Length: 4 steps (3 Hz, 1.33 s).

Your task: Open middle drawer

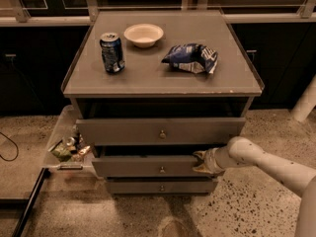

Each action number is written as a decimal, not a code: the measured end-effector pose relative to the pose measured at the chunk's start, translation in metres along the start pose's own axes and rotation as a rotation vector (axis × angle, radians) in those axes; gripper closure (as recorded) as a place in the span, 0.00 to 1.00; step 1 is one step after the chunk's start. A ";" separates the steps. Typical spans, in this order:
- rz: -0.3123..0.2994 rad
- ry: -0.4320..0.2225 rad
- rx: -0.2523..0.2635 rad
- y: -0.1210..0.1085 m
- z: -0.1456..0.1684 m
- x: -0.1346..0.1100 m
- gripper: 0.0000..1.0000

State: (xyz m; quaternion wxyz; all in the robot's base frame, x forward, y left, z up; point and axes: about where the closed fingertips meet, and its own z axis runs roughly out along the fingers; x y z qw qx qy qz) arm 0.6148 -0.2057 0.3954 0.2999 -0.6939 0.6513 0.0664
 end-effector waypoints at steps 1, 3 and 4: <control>0.000 0.000 0.000 0.000 0.000 0.000 0.57; 0.006 -0.017 -0.009 0.001 -0.001 0.000 0.38; 0.008 -0.039 -0.029 0.013 -0.003 0.001 0.61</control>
Offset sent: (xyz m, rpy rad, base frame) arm 0.0125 0.0055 -0.0041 0.0307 0.0333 0.0218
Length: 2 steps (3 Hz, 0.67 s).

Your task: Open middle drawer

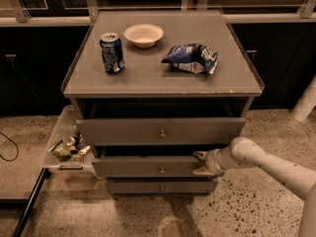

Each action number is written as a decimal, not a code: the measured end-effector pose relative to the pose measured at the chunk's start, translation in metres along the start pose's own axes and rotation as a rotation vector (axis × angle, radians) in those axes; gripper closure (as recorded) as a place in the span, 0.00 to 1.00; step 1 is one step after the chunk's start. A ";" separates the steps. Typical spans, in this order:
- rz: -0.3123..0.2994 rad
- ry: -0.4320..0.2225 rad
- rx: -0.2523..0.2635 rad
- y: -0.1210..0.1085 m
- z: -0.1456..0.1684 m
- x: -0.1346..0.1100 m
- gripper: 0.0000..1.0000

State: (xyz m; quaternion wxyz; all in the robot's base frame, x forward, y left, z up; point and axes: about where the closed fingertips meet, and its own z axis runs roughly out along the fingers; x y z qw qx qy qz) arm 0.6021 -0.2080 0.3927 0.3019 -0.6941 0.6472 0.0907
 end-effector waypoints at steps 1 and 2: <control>0.000 -0.001 -0.001 -0.002 -0.002 -0.002 0.84; 0.000 -0.013 -0.014 0.010 -0.006 -0.003 1.00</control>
Offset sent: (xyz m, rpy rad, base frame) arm -0.0694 -0.0255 -0.0026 0.0378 0.0485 0.0272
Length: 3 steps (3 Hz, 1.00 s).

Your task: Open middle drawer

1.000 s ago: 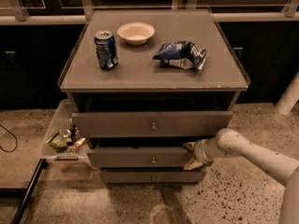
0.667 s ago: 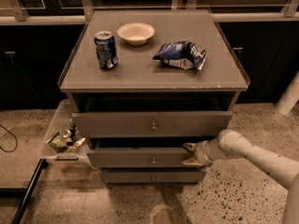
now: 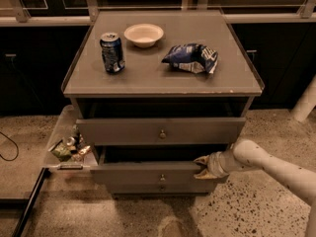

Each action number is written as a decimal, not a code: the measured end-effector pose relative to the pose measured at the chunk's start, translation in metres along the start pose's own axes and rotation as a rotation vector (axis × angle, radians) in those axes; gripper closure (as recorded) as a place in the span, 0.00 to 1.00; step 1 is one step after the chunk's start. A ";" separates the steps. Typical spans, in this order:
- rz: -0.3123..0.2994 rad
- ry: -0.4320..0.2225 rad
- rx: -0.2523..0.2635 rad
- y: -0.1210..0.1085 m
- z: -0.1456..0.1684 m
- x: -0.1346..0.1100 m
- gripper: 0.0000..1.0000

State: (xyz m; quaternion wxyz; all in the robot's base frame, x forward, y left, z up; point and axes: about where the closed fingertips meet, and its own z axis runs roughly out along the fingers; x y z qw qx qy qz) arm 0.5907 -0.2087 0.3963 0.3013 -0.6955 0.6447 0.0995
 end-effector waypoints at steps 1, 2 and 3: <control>0.000 0.000 0.000 0.000 -0.001 -0.001 0.99; 0.000 0.000 0.000 0.000 -0.001 -0.001 0.80; 0.000 0.000 0.000 0.000 -0.001 -0.001 0.58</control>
Offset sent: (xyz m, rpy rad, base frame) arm -0.0005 0.0000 0.0012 0.0000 0.0000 0.0000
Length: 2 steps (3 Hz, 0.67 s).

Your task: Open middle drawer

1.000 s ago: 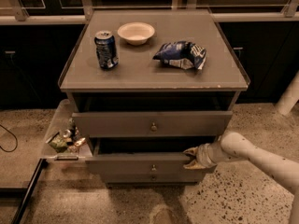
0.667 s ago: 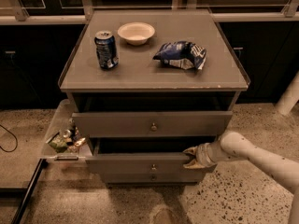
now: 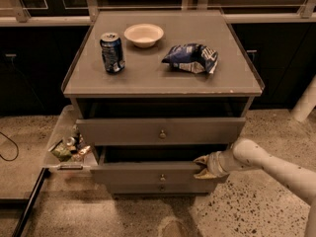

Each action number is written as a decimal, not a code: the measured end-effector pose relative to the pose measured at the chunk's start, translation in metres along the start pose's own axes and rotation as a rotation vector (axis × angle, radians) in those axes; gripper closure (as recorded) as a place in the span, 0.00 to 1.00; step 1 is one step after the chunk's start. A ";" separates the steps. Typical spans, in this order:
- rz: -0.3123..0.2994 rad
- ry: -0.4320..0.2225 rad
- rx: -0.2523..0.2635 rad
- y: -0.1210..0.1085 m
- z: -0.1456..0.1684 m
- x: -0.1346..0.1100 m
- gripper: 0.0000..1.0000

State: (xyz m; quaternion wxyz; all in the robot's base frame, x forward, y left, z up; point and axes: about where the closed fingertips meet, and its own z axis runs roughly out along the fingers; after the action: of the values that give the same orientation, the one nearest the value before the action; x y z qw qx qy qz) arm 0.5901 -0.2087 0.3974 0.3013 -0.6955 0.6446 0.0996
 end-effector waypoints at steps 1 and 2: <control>0.007 -0.042 -0.035 0.007 0.005 -0.003 0.33; 0.009 -0.048 -0.040 0.009 0.003 -0.004 0.37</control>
Offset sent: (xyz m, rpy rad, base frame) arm -0.0403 0.0055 -0.0213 0.1027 0.1027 0.0719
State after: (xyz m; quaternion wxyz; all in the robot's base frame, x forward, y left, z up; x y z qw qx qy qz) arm 0.5817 -0.2035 0.3943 0.3021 -0.6961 0.6380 0.1305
